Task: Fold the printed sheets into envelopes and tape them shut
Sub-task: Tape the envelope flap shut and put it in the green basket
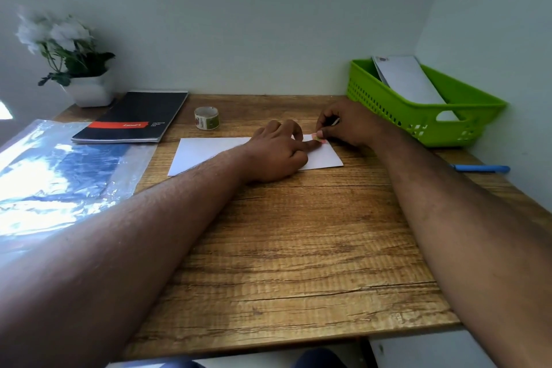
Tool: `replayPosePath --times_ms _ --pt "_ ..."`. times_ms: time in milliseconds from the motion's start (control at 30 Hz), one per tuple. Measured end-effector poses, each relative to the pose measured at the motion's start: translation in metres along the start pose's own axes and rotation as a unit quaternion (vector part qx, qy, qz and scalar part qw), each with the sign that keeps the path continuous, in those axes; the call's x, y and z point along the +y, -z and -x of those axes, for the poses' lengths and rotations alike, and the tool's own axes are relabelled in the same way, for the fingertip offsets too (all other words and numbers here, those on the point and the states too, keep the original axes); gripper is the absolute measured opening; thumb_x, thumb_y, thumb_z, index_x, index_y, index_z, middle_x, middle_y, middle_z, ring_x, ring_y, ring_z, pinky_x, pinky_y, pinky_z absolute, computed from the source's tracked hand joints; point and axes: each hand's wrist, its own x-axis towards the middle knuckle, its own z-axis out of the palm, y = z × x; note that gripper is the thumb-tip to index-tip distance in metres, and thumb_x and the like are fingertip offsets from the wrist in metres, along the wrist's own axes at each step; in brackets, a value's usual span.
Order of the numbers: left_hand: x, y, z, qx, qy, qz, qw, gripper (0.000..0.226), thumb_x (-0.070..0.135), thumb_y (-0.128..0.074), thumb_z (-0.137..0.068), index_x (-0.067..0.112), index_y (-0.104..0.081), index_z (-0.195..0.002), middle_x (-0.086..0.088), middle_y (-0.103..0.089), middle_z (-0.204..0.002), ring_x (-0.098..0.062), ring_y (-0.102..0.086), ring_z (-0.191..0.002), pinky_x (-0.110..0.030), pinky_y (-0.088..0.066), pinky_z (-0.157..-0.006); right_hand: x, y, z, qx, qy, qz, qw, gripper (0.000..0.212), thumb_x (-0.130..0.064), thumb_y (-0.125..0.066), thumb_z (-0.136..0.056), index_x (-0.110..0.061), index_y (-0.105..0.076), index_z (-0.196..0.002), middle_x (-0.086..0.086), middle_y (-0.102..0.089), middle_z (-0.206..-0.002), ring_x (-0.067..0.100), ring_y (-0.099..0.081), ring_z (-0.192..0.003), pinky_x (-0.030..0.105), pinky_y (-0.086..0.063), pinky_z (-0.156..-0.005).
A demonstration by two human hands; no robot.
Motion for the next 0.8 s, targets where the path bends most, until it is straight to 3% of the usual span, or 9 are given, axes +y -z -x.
replayPosePath --times_ms 300,400,567,667,800 --pt "0.002 0.001 -0.001 -0.001 0.004 0.015 1.0 0.048 0.035 -0.028 -0.101 0.048 -0.026 -0.147 0.0 -0.031 -0.141 -0.025 -0.024 -0.133 -0.045 -0.019 -0.111 -0.005 -0.006 -0.006 0.042 -0.09 -0.051 0.994 0.012 -0.011 -0.078 -0.075 -0.01 -0.076 -0.086 -0.001 -0.067 -0.081 0.003 -0.056 -0.069 0.019 -0.037 -0.055" --pt "0.002 0.001 0.0 0.0 0.005 0.023 1.0 0.047 0.035 -0.029 -0.101 0.048 -0.029 -0.146 0.0 -0.032 -0.14 -0.024 -0.023 -0.132 -0.044 -0.019 -0.111 -0.006 -0.012 -0.005 0.076 -0.095 -0.056 0.991 0.006 -0.01 -0.077 -0.075 -0.009 -0.072 -0.079 -0.003 -0.064 -0.072 0.006 -0.057 -0.066 0.02 -0.038 -0.054" --pt "-0.001 0.001 0.0 0.004 0.004 0.009 1.0 0.046 0.037 -0.027 -0.101 0.051 -0.028 -0.145 0.003 -0.031 -0.141 -0.024 -0.024 -0.133 -0.046 -0.014 -0.113 0.002 -0.015 -0.003 0.117 -0.101 -0.128 0.98 0.025 -0.014 -0.081 -0.072 -0.018 -0.059 -0.061 -0.003 -0.061 -0.066 0.009 -0.055 -0.062 0.023 -0.041 -0.057" --pt "-0.001 0.001 0.0 0.01 0.002 0.011 1.0 0.046 0.038 -0.027 -0.101 0.051 -0.029 -0.145 0.004 -0.031 -0.141 -0.022 -0.025 -0.133 -0.045 -0.014 -0.113 0.006 -0.011 0.001 0.088 -0.101 -0.189 0.973 0.017 -0.017 -0.082 -0.07 -0.014 -0.065 -0.07 -0.001 -0.065 -0.072 0.012 -0.059 -0.07 0.028 -0.048 -0.066" --pt "-0.001 0.0 -0.001 0.007 0.004 0.011 1.0 0.046 0.038 -0.027 -0.1 0.05 -0.03 -0.144 0.003 -0.031 -0.143 -0.024 -0.024 -0.134 -0.047 -0.014 -0.112 0.004 -0.012 0.0 0.048 -0.087 -0.129 0.987 0.017 -0.019 -0.083 -0.069 -0.016 -0.067 -0.069 -0.002 -0.067 -0.073 0.011 -0.061 -0.071 0.026 -0.044 -0.062"
